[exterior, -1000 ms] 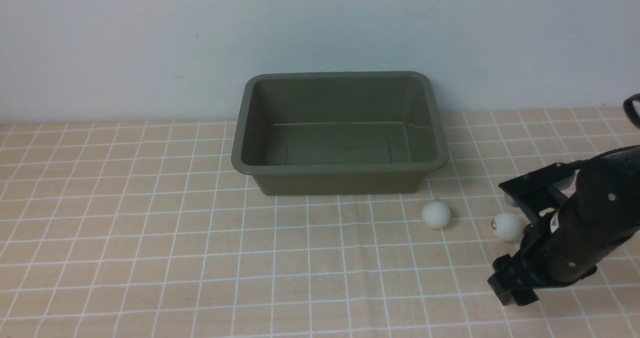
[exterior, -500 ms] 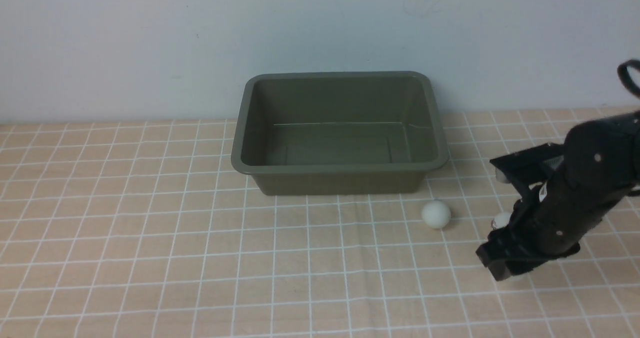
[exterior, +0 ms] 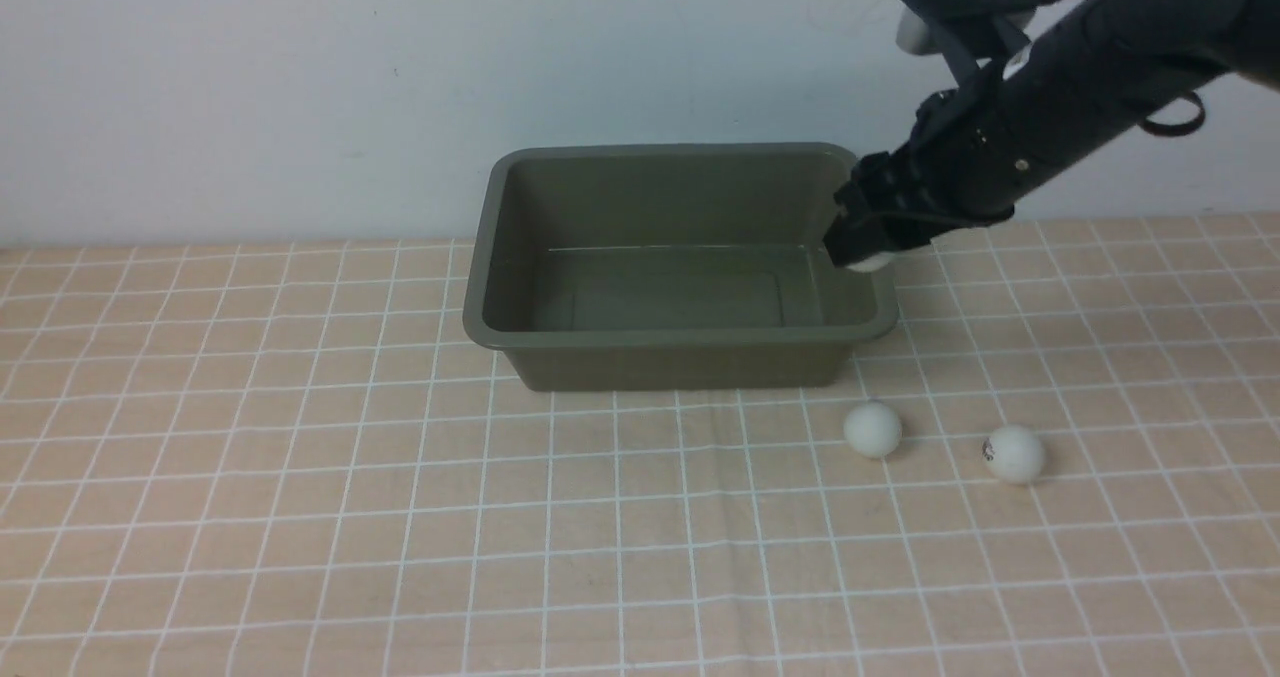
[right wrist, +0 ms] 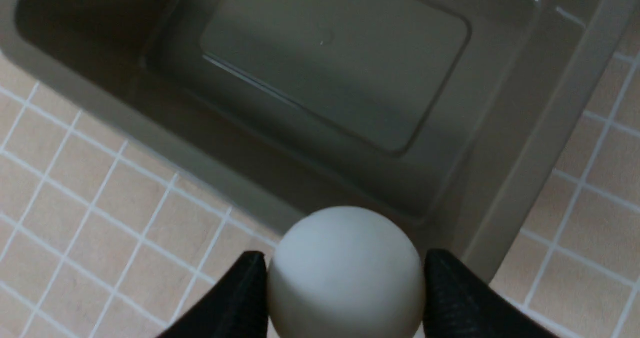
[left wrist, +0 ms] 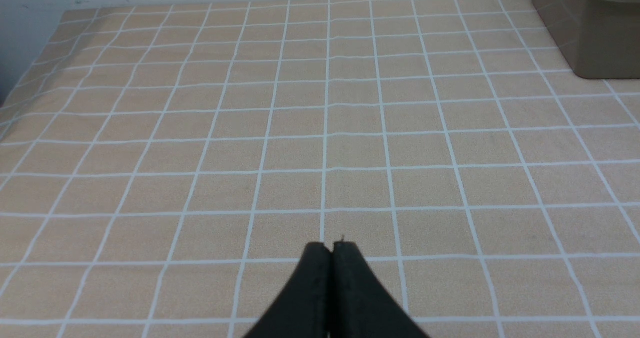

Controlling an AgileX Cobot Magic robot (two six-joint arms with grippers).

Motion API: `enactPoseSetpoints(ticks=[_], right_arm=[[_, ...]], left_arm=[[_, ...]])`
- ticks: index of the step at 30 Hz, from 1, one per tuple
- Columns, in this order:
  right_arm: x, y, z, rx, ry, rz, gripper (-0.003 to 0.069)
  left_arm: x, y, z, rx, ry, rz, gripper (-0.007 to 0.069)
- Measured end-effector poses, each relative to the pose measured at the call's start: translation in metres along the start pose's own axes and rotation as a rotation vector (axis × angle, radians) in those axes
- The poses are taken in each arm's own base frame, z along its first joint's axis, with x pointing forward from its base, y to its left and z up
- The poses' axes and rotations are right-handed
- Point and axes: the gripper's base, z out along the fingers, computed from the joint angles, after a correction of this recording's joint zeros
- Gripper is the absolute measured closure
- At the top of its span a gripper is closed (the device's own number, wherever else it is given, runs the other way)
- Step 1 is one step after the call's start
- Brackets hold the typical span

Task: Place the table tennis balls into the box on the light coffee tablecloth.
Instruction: 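Release the ping pong ball into the bin and lift the gripper away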

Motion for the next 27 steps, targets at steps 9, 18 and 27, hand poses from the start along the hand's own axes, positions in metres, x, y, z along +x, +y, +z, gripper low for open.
enactPoseSetpoints(ticks=[9, 18, 27], right_arm=[[-0.026, -0.010, 0.067, -0.032, 0.056, -0.053, 0.0298], [-0.031, -0.010, 0.089, -0.087, 0.067, -0.054, 0.0220], [-0.047, -0.006, 0.059, -0.071, 0.075, -0.117, 0.0190]], left_arm=[[0.000, 0.000, 0.000, 0.000, 0.000, 0.000, 0.0693], [0.000, 0.000, 0.000, 0.000, 0.000, 0.000, 0.0693], [0.000, 0.000, 0.000, 0.000, 0.000, 0.000, 0.0693]])
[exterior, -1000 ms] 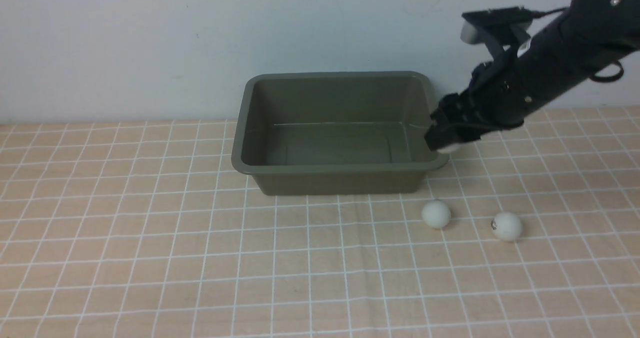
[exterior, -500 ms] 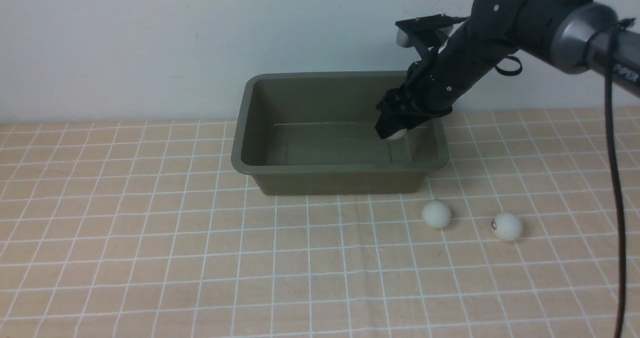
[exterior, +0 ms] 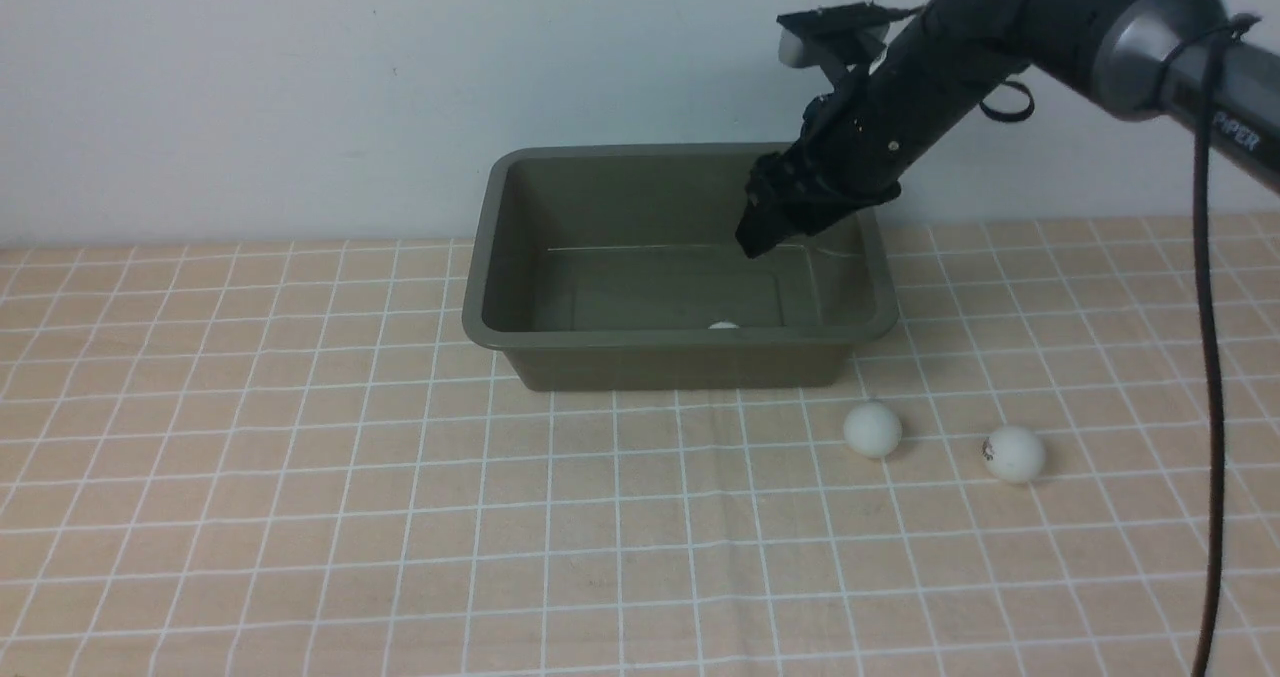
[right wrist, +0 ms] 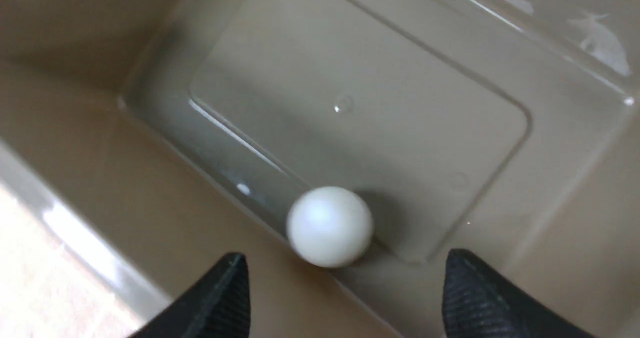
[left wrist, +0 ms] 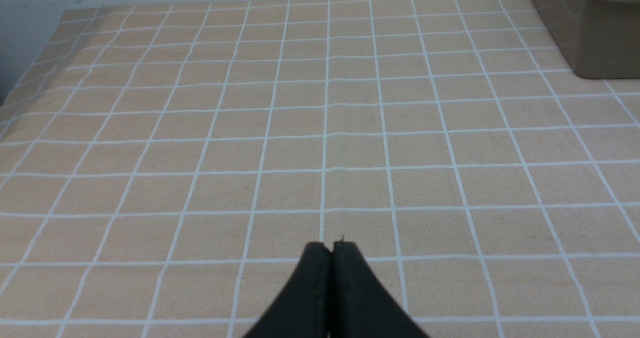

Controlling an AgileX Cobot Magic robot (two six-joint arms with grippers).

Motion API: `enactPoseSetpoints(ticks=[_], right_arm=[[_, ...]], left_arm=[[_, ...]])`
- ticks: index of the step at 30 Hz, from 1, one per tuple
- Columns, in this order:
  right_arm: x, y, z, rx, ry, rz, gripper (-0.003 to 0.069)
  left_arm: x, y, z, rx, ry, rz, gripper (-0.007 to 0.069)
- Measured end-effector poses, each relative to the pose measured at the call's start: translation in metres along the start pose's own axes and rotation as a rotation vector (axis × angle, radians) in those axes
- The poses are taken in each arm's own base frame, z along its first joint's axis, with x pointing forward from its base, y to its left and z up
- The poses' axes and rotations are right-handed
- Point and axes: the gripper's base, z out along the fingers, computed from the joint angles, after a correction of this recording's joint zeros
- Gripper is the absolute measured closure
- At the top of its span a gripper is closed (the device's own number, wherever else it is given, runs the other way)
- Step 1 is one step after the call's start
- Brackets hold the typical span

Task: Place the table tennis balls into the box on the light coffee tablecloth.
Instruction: 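Reach for and grasp a ping pong ball on the table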

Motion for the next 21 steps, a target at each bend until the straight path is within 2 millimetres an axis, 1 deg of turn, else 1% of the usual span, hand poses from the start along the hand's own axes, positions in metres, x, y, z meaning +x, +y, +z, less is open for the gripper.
enactPoseSetpoints(ticks=[2, 5, 8, 9, 12, 13, 14, 17, 20, 21], right_arm=[[-0.008, -0.001, -0.024, 0.090, -0.025, -0.028, 0.0190], [-0.010, -0.001, -0.051, 0.176, -0.044, -0.029, 0.0190], [-0.011, 0.005, -0.096, 0.283, -0.098, -0.014, 0.0190], [-0.010, 0.008, -0.114, 0.311, -0.123, -0.011, 0.0190], [-0.003, 0.017, -0.143, 0.344, -0.157, -0.007, 0.0190], [0.003, 0.022, -0.157, 0.355, -0.168, -0.009, 0.0190], [0.008, 0.024, -0.165, 0.368, -0.166, -0.012, 0.0190], [0.024, 0.028, -0.177, 0.398, -0.143, -0.013, 0.0190], [0.047, 0.024, -0.171, 0.418, -0.064, 0.017, 0.0190], [0.055, 0.021, -0.165, 0.418, -0.030, 0.034, 0.0190]], left_arm=[[0.000, 0.000, 0.000, 0.000, 0.000, 0.000, 0.0693], [0.000, 0.000, 0.000, 0.000, 0.000, 0.000, 0.0693], [0.000, 0.000, 0.000, 0.000, 0.000, 0.000, 0.0693], [0.000, 0.000, 0.000, 0.000, 0.000, 0.000, 0.0693], [0.000, 0.000, 0.000, 0.000, 0.000, 0.000, 0.0693], [0.000, 0.000, 0.000, 0.000, 0.000, 0.000, 0.0693], [0.000, 0.000, 0.000, 0.000, 0.000, 0.000, 0.0693], [0.000, 0.000, 0.000, 0.000, 0.000, 0.000, 0.0693], [0.000, 0.000, 0.000, 0.000, 0.000, 0.000, 0.0693], [0.000, 0.000, 0.000, 0.000, 0.000, 0.000, 0.0693]])
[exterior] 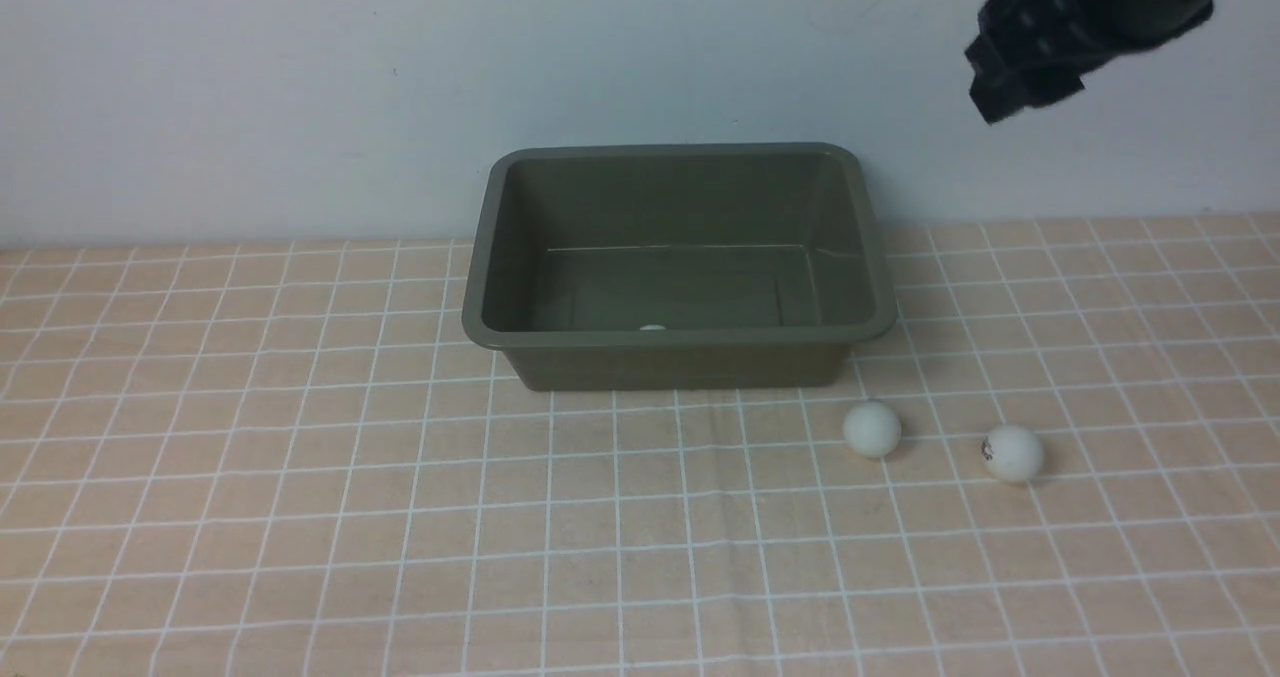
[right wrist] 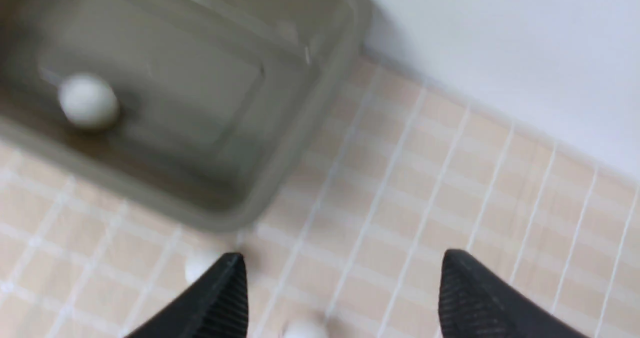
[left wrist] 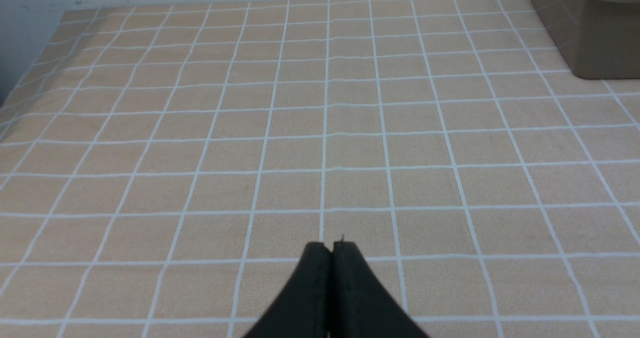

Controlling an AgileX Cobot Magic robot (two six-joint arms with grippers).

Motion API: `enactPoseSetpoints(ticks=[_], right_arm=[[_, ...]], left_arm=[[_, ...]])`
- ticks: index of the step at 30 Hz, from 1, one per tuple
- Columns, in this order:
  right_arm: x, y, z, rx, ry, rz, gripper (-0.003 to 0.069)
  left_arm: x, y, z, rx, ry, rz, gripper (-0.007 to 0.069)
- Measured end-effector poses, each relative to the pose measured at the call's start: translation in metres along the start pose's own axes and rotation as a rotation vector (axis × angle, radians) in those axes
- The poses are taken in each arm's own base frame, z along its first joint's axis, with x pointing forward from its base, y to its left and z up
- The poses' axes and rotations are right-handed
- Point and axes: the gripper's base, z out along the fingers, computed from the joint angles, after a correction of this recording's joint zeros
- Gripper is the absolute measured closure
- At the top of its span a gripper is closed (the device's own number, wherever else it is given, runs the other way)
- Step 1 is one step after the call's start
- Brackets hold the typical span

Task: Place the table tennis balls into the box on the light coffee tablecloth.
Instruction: 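Reach for and grasp a ping pong ball on the table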

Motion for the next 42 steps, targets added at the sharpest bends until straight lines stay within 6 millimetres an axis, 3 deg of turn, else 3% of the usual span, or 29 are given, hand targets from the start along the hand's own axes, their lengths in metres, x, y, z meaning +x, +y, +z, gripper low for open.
enactPoseSetpoints(ticks=[6, 13, 23, 42], right_arm=[[0.053, -0.014, 0.053, -0.032, 0.234, 0.082, 0.0190], [0.094, -0.016, 0.102, -0.083, 0.254, 0.165, 0.0190], [0.104, -0.007, 0.156, -0.151, 0.292, 0.185, 0.0190], [0.113, -0.004, 0.196, -0.154, 0.324, 0.185, 0.0194]], left_arm=[[0.000, 0.000, 0.000, 0.000, 0.000, 0.000, 0.0693], [0.000, 0.000, 0.000, 0.000, 0.000, 0.000, 0.0693], [0.000, 0.000, 0.000, 0.000, 0.000, 0.000, 0.0693], [0.000, 0.000, 0.000, 0.000, 0.000, 0.000, 0.0693]])
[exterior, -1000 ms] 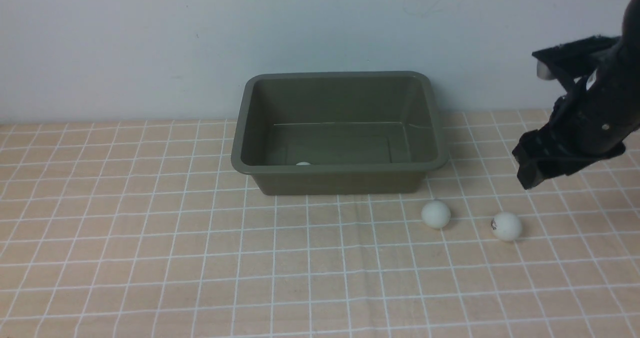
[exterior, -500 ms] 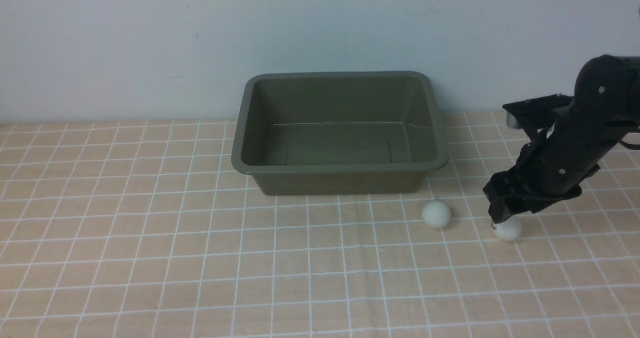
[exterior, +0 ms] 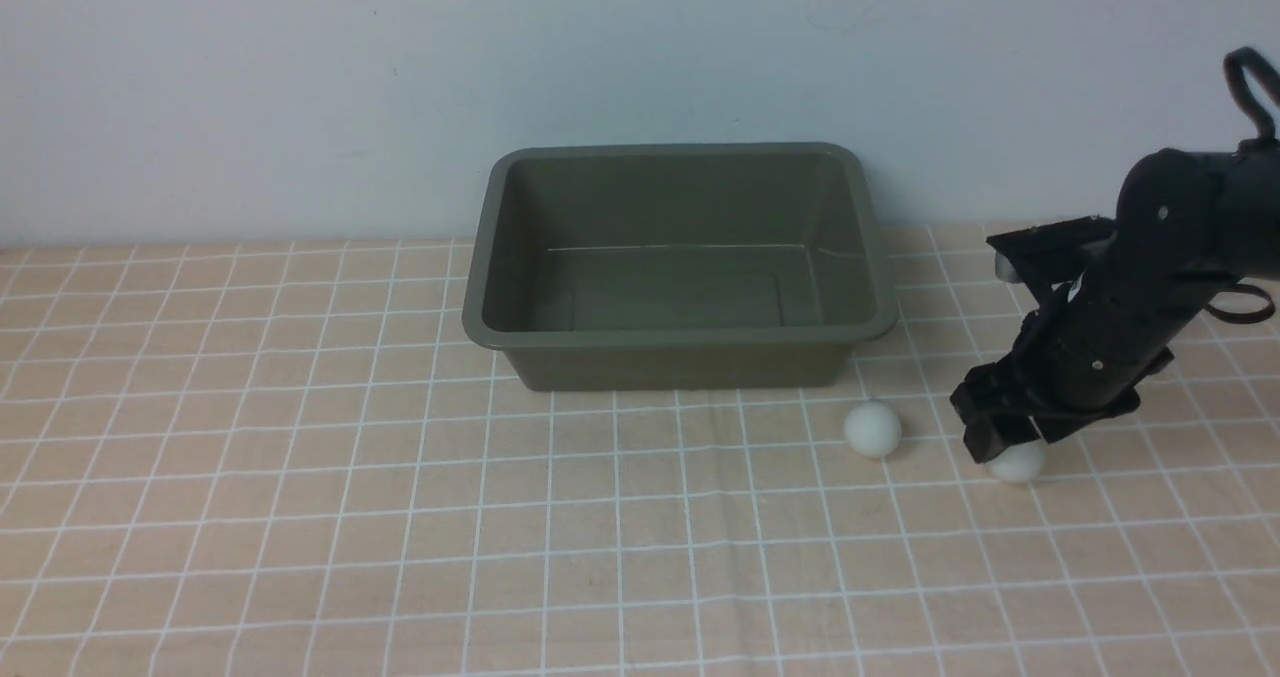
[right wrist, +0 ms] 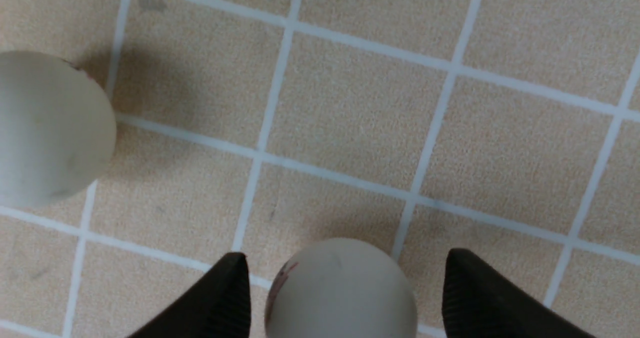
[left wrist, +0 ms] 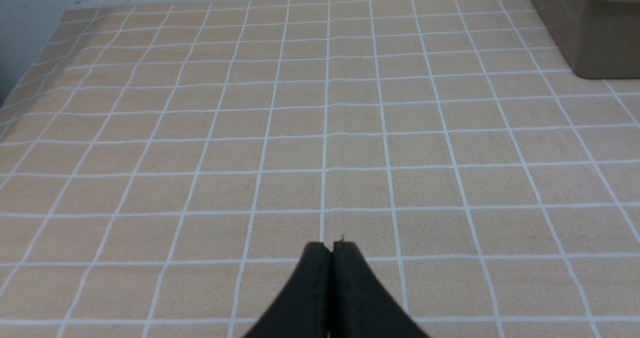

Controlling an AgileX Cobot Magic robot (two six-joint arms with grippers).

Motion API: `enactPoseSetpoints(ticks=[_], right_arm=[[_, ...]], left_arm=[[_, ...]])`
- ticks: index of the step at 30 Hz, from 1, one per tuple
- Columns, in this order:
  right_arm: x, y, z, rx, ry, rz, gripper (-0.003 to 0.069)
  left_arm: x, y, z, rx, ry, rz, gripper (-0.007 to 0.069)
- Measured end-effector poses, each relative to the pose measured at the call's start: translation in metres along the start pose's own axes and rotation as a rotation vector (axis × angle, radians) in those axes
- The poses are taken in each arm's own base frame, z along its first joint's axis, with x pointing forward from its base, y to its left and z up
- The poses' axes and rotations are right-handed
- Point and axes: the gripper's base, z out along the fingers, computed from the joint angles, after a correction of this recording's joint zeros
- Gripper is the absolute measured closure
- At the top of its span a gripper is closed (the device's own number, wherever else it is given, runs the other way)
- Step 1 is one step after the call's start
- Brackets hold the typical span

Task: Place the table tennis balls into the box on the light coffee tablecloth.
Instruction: 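Reach for and grasp a ping pong ball on the table, then release the ping pong ball into the bin and lift the gripper away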

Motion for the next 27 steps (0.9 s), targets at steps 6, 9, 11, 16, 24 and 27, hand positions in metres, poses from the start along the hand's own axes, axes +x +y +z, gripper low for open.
enactPoseSetpoints(ticks=[6, 9, 11, 16, 24, 27], right_arm=[[0.000, 0.000, 0.001, -0.002, 0.006, 0.001, 0.0284], [0.001, 0.000, 0.001, -0.004, 0.016, 0.001, 0.0299], [0.001, 0.000, -0.001, -0.008, 0.040, -0.001, 0.0299], [-0.010, -0.001, -0.023, 0.004, 0.102, 0.023, 0.0299], [-0.060, 0.000, -0.092, 0.001, -0.055, 0.061, 0.0299], [-0.077, 0.022, -0.117, -0.095, -0.165, 0.008, 0.0299]], left_arm=[[0.000, 0.000, 0.000, 0.000, 0.000, 0.000, 0.0693], [0.000, 0.000, 0.000, 0.000, 0.000, 0.000, 0.0693], [0.000, 0.000, 0.000, 0.000, 0.000, 0.000, 0.0693], [0.000, 0.000, 0.000, 0.000, 0.000, 0.000, 0.0693], [0.000, 0.000, 0.000, 0.000, 0.000, 0.000, 0.0693], [0.000, 0.000, 0.000, 0.000, 0.000, 0.000, 0.0693]])
